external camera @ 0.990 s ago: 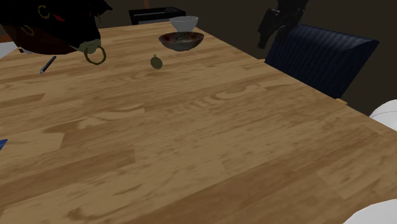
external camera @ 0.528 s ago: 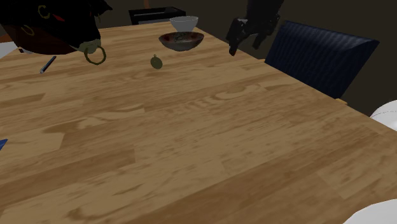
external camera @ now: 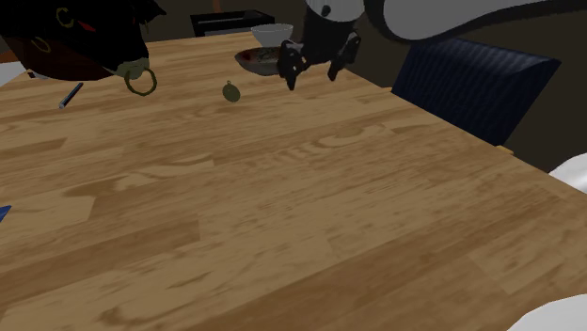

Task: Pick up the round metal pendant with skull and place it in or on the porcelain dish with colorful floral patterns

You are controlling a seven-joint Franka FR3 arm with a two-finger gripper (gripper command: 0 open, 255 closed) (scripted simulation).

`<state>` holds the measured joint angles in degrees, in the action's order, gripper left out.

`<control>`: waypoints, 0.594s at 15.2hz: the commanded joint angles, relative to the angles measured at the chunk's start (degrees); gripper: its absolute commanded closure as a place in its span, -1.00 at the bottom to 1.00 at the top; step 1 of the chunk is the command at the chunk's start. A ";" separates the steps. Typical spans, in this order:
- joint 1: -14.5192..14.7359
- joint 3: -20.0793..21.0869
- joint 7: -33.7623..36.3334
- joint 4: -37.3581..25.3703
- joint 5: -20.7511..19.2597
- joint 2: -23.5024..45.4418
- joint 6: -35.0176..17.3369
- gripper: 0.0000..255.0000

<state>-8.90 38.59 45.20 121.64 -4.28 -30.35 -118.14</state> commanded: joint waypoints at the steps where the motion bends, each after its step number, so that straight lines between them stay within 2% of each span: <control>1: -3.53 5.70 6.05 -3.55 -3.83 3.67 -0.90 -1.00; 5: -12.87 19.67 18.74 -11.83 -14.83 12.33 0.11 -1.00; 7: -19.82 30.49 26.63 -17.14 -23.95 19.29 3.04 -1.00; 8: -25.33 40.00 32.28 -20.40 -32.11 25.90 6.66 -1.00; 9: -19.45 56.16 46.89 -26.22 -64.55 57.58 29.14 -1.00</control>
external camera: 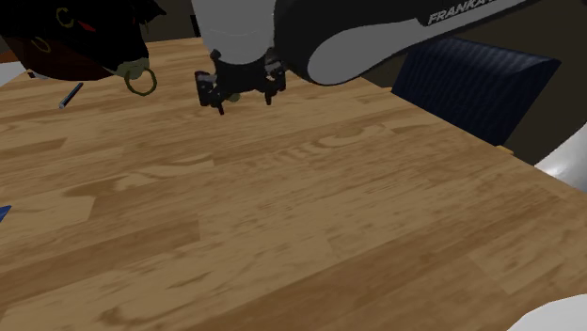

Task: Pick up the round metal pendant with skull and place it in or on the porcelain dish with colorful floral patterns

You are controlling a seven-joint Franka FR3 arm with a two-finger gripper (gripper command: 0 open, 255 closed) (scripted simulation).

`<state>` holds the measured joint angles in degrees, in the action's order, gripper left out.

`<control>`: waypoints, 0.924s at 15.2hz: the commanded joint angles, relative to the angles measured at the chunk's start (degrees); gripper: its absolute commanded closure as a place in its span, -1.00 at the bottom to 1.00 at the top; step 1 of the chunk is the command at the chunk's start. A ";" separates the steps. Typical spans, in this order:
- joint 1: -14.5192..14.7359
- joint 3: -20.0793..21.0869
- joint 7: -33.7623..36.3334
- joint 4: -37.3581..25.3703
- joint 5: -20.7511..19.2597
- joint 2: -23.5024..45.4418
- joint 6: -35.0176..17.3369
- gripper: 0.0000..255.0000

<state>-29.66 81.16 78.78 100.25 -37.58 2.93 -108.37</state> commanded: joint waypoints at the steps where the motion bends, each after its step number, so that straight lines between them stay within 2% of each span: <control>1: 8.63 0.23 11.35 -7.01 -24.11 15.73 13.17 -1.00; 2: 20.96 -14.46 10.63 -9.72 -21.34 12.78 11.06 -1.00; 3: 24.18 -13.79 12.50 -13.35 -26.92 17.87 15.11 -1.00; 4: 24.75 -13.88 12.69 -13.88 -27.60 18.49 15.61 -1.00; 11: 22.91 -15.19 13.50 -11.62 -29.28 20.09 11.88 -1.00; 14: 22.91 -15.19 13.50 -11.62 -29.28 20.09 11.88 -1.00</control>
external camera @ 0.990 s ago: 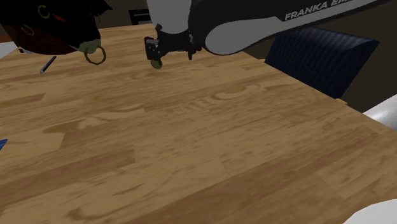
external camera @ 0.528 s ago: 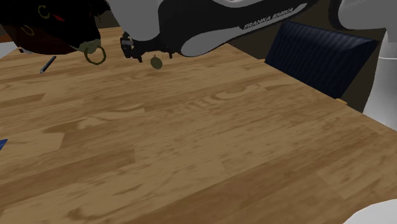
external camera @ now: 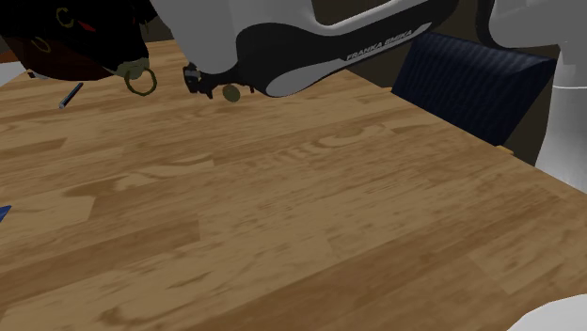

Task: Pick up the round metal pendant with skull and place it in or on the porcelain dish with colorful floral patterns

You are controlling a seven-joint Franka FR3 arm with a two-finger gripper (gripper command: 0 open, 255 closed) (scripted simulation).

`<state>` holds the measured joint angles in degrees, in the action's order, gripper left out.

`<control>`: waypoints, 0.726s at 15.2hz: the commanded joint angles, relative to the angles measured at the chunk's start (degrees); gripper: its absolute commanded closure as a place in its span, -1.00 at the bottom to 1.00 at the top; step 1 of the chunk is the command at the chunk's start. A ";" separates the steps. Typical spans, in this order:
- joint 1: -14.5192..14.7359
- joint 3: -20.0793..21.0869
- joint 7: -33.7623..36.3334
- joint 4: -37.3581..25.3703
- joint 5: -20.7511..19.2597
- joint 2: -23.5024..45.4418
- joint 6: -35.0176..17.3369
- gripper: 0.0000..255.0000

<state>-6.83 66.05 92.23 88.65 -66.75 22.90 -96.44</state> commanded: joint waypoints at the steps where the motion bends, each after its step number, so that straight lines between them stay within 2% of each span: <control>1: 0.07 -0.08 0.04 -0.02 -0.12 0.13 -0.05 -1.00; 5: 0.07 -0.07 0.04 -0.02 -0.11 0.12 -0.05 -1.00; 6: 0.07 -0.07 0.04 -0.02 -0.11 0.12 -0.05 1.00; 11: 0.07 -0.07 0.04 -0.02 -0.11 0.12 -0.05 1.00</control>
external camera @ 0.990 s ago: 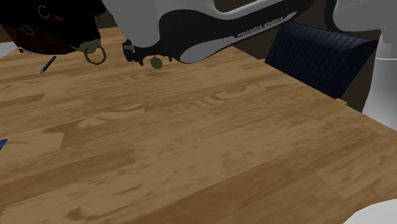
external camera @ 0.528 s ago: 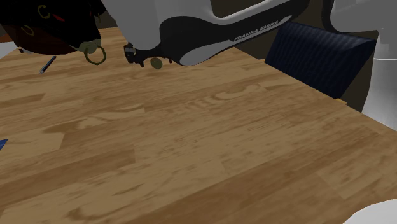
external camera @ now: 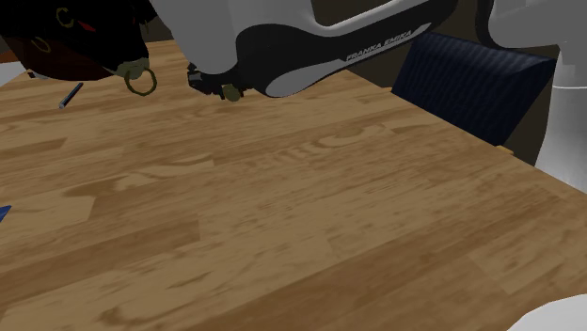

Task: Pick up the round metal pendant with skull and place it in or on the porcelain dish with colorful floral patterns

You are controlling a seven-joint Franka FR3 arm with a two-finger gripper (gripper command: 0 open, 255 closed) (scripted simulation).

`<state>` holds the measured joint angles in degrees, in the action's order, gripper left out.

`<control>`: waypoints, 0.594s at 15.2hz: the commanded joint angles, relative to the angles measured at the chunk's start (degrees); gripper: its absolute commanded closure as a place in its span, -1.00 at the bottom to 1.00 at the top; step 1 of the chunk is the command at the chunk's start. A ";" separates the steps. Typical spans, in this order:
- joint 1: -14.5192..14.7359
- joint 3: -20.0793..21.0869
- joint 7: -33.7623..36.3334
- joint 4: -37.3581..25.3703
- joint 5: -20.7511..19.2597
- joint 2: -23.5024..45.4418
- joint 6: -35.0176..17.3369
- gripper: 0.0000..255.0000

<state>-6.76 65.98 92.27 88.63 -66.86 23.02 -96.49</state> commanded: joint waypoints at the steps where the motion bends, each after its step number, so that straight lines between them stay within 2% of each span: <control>1: 0.00 0.00 0.00 0.00 0.00 0.00 0.00 1.00; 4: 0.00 0.00 0.00 0.00 0.00 0.00 0.00 1.00; 9: 1.06 0.13 -2.51 -3.54 0.44 -0.11 2.30 1.00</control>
<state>-5.77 66.05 90.30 85.71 -66.55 23.00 -94.57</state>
